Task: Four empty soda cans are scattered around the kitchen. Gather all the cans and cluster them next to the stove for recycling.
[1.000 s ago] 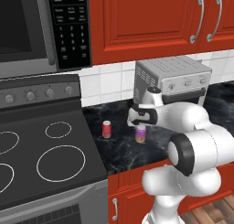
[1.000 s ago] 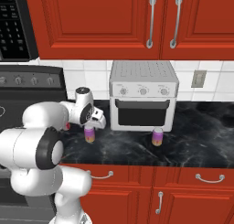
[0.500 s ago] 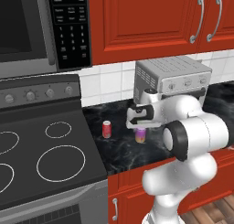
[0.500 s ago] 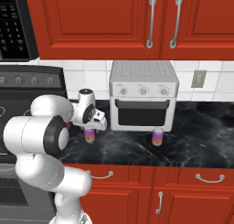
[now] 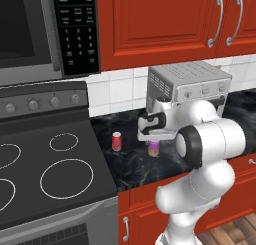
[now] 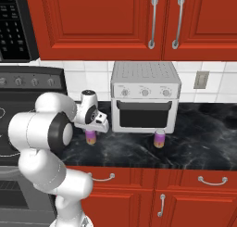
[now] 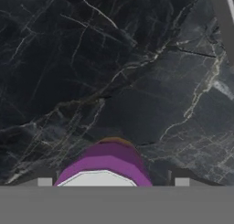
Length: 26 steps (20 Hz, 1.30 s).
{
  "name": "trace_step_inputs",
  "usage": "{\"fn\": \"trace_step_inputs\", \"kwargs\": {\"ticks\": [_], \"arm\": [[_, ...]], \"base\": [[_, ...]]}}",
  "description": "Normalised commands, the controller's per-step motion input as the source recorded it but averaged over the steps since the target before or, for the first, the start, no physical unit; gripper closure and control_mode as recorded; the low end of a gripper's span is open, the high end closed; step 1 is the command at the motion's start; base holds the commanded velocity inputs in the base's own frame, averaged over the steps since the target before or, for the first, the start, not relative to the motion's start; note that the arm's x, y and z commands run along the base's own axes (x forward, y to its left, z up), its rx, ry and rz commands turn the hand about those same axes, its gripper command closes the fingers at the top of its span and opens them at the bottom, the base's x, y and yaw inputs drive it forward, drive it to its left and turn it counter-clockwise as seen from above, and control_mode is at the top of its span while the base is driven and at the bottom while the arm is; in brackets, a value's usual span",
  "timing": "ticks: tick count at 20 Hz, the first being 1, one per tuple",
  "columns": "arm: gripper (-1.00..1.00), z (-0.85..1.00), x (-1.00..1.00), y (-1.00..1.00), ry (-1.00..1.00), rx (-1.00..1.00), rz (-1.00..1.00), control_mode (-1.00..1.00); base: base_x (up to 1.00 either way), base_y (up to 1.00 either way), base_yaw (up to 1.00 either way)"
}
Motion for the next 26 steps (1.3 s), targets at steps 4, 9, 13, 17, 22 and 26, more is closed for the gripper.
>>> {"fn": "trace_step_inputs", "kwargs": {"ticks": [4, 9, 13, 17, 22, 26], "arm": [[1.00, -0.02, -0.09, 0.00, 0.12, 0.00, 0.00, -1.00], [1.00, 0.04, -0.02, 0.07, 0.01, 0.00, 0.00, -1.00], [1.00, 0.13, 0.01, 0.19, -0.04, 0.02, 0.00, -1.00], [1.00, 0.12, 0.08, 0.16, -0.13, 0.00, 0.00, -1.00], [1.00, 0.01, 0.16, 0.10, -0.12, 0.00, 0.00, -1.00], [1.00, -0.02, 0.13, 0.11, -0.02, 0.03, 0.00, -1.00]], "base": [[0.00, 0.00, 0.00], [0.00, 0.00, 0.00], [0.00, 0.00, 0.00], [0.00, 0.00, 0.00], [0.00, 0.00, 0.00], [0.00, 0.00, 0.00]]}}
